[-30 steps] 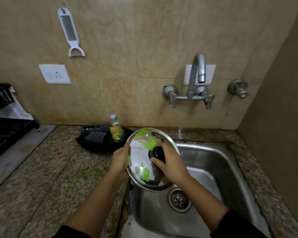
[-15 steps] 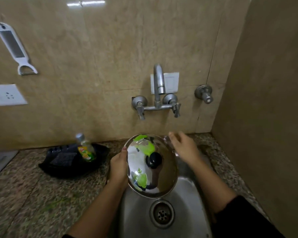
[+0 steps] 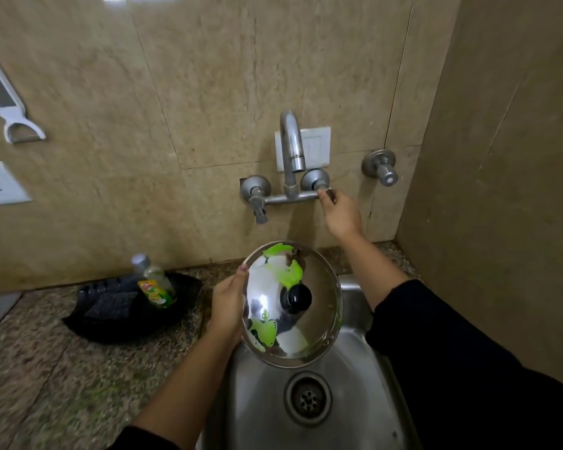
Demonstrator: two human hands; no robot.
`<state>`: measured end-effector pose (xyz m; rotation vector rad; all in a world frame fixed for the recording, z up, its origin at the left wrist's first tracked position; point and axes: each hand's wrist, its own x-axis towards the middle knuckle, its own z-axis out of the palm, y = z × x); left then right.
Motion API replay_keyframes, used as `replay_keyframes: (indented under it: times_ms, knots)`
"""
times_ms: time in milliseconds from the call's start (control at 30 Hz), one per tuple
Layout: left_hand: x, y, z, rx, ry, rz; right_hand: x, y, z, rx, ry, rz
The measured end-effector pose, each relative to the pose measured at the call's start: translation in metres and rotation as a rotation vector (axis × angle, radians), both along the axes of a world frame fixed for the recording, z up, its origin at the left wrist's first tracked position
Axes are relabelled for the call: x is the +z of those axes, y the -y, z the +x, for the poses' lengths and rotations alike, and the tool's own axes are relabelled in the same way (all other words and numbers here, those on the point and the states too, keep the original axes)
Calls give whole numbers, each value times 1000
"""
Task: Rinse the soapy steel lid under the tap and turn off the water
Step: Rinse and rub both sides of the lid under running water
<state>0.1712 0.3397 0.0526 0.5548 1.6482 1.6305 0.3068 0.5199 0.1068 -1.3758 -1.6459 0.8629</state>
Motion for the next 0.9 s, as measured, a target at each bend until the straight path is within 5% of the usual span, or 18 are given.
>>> replay_keyframes:
  times_ms: [233, 367, 533, 667, 833, 900]
  knots:
    - [-6, -1, 2, -12, 0, -3, -1, -6, 2, 10, -324, -144]
    - [-7, -4, 3, -15, 3, 5, 2, -1, 6, 23, -326, -189]
    - [-11, -5, 3, -64, 63, 47, -30, 55, 20, 41, -111, -60]
    - [-14, -12, 4, -77, 75, 58, -66, 91, 21, 285, 345, 88]
    - [-12, -26, 14, -161, 83, 109, -62, 104, 1, 590, 625, 362]
    - [-11, -28, 12, -164, 85, 112, -68, 101, 8, 560, 660, 381]
